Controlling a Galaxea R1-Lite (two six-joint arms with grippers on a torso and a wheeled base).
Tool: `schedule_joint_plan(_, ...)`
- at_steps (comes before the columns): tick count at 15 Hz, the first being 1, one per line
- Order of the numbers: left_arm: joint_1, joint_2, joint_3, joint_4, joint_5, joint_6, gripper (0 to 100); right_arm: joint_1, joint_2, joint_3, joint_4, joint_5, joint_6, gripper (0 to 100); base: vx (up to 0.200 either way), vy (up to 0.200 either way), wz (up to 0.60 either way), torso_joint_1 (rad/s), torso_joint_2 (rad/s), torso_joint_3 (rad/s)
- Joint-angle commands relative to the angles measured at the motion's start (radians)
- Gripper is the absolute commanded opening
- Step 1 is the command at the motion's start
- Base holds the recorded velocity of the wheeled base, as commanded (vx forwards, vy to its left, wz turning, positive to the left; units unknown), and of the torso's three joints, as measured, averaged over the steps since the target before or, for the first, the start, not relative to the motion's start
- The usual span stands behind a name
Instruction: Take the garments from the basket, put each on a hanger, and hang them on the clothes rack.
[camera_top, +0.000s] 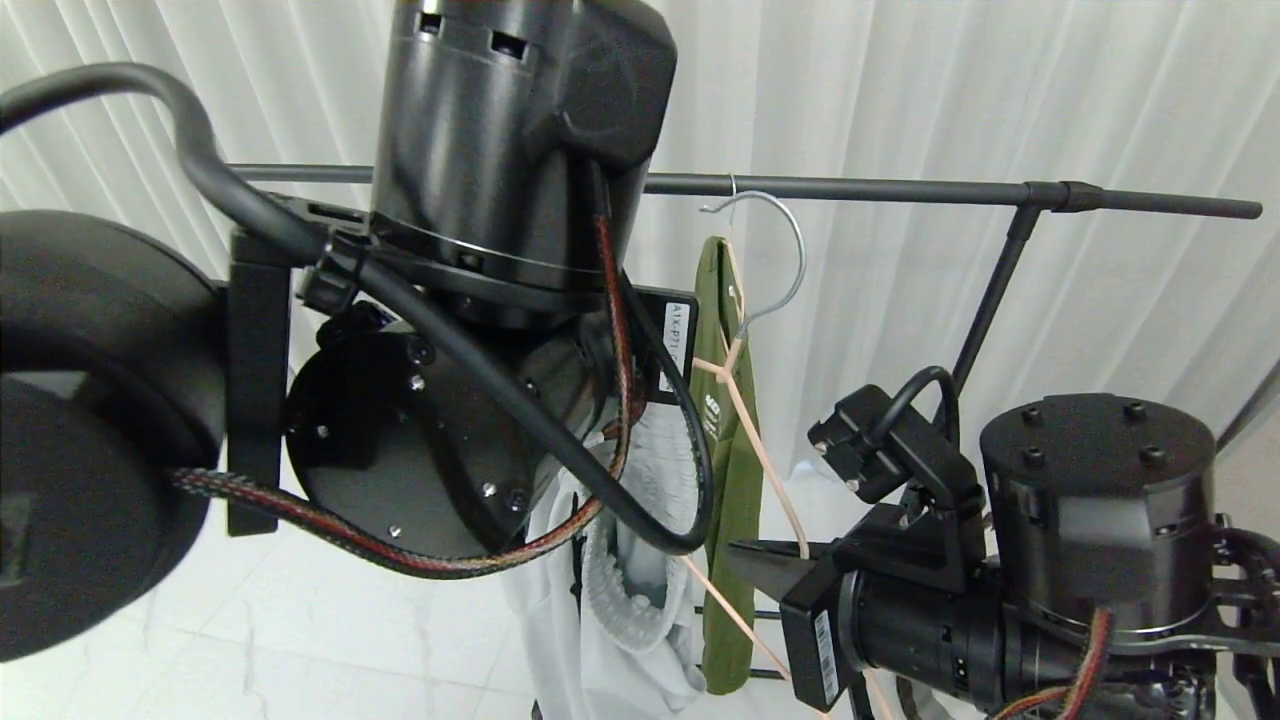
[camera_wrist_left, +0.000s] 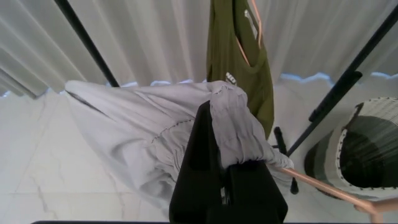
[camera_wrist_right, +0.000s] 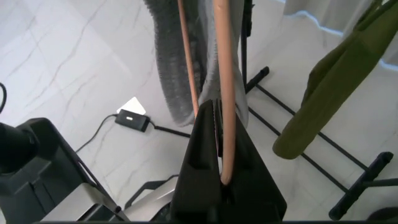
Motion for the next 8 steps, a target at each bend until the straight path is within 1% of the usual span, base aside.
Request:
schedule_joint_plan(1, -0.012, -0.003, -0.008, -0.001, -0.001, -0.002, 0, 0.003, 0.013, 0.001, -0.001, -0.002, 0.010, 0, 0.000, 0.000, 0.00, 0.000, 0.00, 0.000)
schedule_joint_plan(4, -0.023, -0.003, -0.010, 0.000, -0.001, -0.022, 0, 0.003, 0.028, 0.001, -0.001, -0.048, 0.025, 0, 0.000, 0.000, 0.00, 0.000, 0.00, 0.000)
schedule_joint_plan(7, 0.010, -0.012, -0.016, 0.000, 0.000, -0.019, 0, 0.003, 0.004, 0.017, 0.008, -0.051, 0.054, 0, 0.000, 0.000, 0.00, 0.000, 0.00, 0.000)
schedule_joint_plan(8, 0.019, -0.020, -0.014, 0.000, 0.000, -0.017, 0, 0.003, -0.005, 0.031, 0.014, -0.054, 0.053, 0, 0.000, 0.000, 0.00, 0.000, 0.00, 0.000)
